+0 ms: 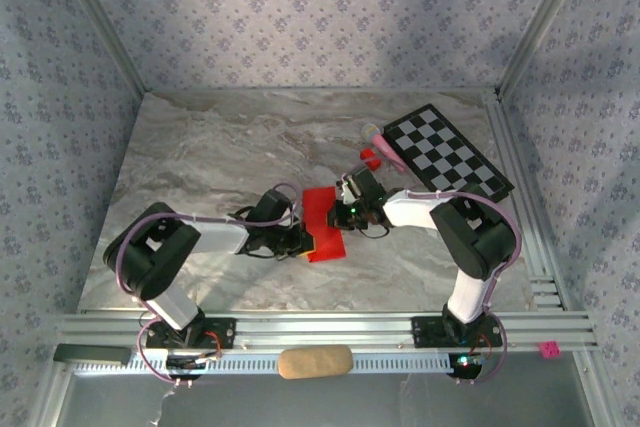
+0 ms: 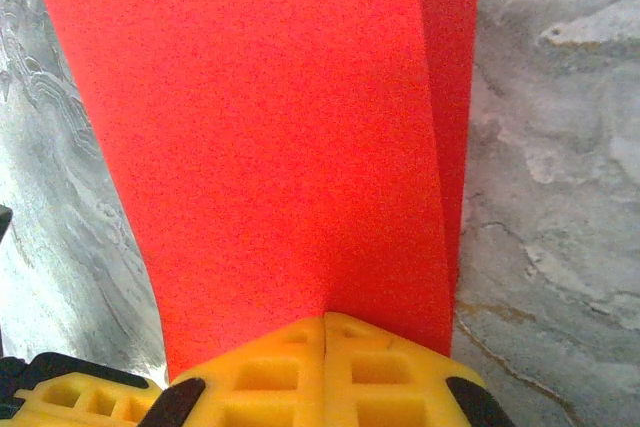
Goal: Fold a paper plane with a square sheet of paper (pick it up from the middle)
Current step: First fold the square sheet of paper in half at the center of the table.
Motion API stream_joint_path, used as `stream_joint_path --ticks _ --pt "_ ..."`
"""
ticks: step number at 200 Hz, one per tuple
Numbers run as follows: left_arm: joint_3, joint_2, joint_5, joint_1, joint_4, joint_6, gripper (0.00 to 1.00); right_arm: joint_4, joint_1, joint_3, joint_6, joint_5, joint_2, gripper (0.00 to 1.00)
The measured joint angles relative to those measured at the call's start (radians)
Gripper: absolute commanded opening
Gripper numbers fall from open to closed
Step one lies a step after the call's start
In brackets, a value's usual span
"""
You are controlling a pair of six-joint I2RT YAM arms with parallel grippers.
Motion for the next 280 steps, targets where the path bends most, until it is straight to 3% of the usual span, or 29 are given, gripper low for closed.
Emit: stream_joint_path --ticks 56,109,181,280 --pt "-0.082 -0.114 -0.005 -0.032 -0.022 0.001 0.0 -0.005 0.0 -0.006 0.0 -0.002 -0.006 0.0" --pt "-0.026 -0.24 -0.031 -0.047 -0.087 -0.003 0.0 -0.005 0.0 -0.008 0.0 0.002 -0.008 0.0" --pt "0.02 -0.087 -0.033 -0.042 -0.036 -0.03 0.0 -0.005 0.0 -0.01 0.0 0.003 -0.01 0.0" --pt "-0.081 -0.063 -0.004 -0.05 0.045 0.032 0.0 -0.005 0.0 -0.016 0.0 0.004 -0.014 0.0"
